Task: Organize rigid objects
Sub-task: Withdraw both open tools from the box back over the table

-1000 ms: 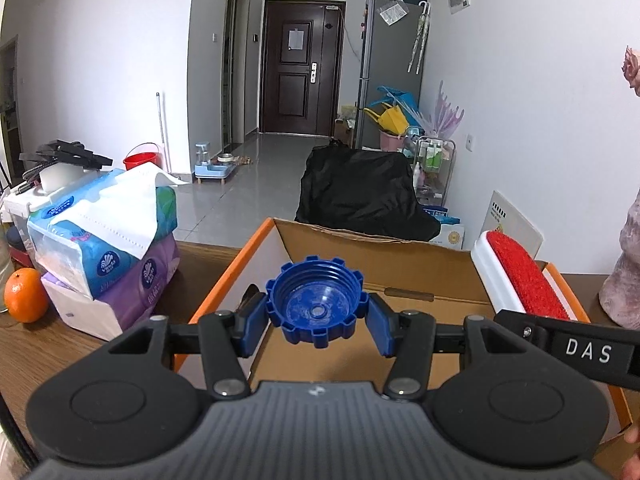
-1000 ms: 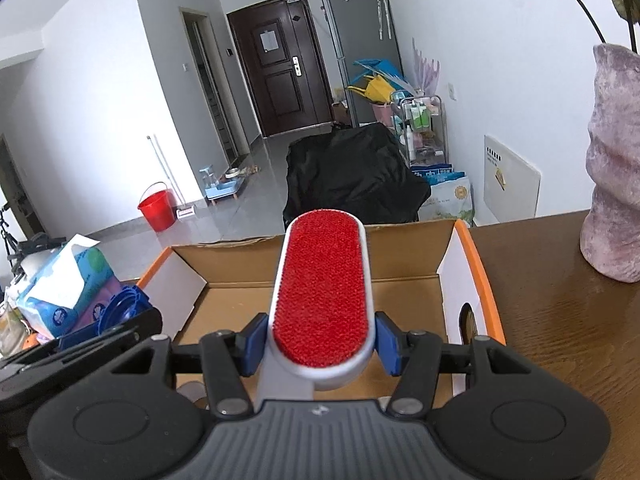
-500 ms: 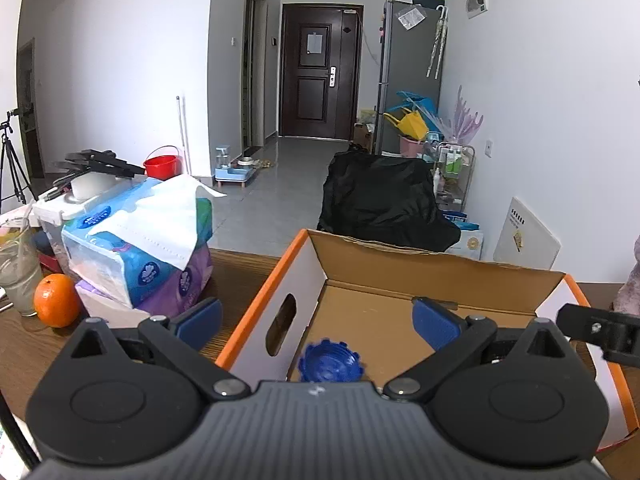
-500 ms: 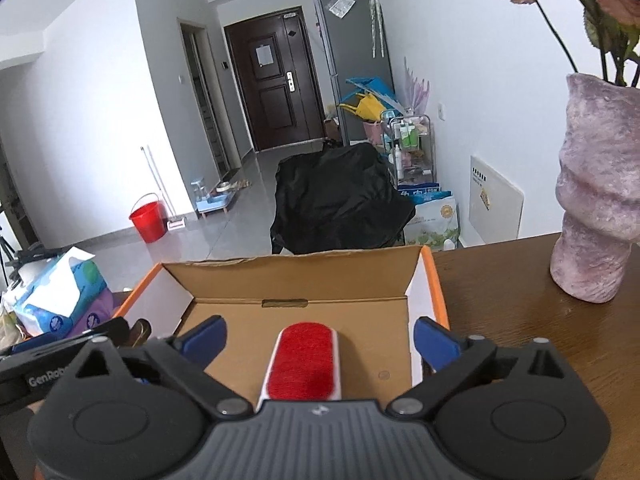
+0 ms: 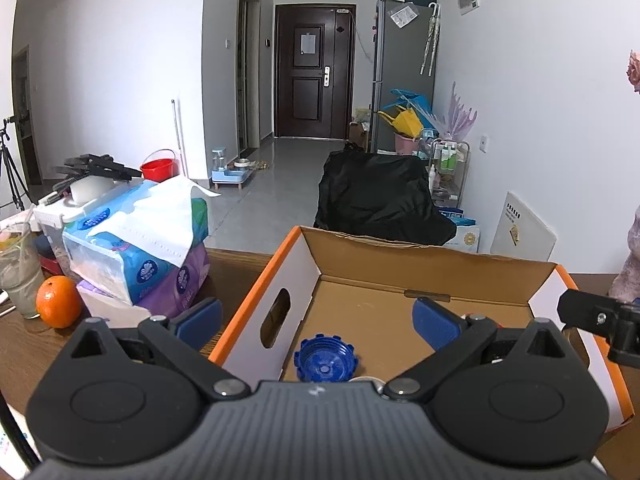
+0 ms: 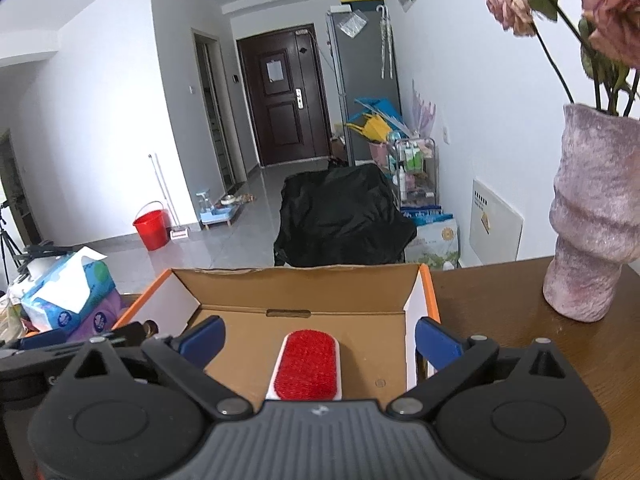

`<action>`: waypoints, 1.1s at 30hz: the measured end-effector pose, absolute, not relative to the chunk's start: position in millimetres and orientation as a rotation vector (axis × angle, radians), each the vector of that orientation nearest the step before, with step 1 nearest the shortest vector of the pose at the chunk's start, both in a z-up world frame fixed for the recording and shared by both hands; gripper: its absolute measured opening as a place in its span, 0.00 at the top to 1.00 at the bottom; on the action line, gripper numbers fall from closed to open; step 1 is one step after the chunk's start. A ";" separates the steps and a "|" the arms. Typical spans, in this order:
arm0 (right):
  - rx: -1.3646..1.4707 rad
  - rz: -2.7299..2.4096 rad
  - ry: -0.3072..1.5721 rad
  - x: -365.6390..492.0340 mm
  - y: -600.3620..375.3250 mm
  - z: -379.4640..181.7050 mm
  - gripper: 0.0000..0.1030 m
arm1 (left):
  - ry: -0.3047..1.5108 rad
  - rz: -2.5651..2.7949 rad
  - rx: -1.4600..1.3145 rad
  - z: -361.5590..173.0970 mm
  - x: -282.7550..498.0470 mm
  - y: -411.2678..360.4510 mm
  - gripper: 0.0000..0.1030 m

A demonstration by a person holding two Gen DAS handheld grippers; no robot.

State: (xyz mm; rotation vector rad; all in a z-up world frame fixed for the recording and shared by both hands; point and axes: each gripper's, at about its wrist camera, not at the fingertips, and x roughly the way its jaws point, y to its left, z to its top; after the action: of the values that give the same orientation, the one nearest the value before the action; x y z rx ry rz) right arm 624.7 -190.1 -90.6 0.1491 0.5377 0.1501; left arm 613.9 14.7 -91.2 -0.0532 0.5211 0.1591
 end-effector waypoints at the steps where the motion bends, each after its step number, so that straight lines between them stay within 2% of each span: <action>1: 0.144 0.155 0.532 622.4 -189.8 -89.5 0.01 | 0.516 0.158 -0.054 -90.3 611.8 14.5 0.00; 33: 0.048 0.200 0.399 505.7 -201.8 -85.9 0.00 | 0.489 0.129 -0.055 -90.7 514.1 11.1 0.00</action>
State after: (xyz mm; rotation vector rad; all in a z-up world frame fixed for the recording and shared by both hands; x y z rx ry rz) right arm 505.7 -201.8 -85.9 0.0479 0.3991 0.1998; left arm 514.1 11.1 -90.7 -0.0550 0.4889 0.1290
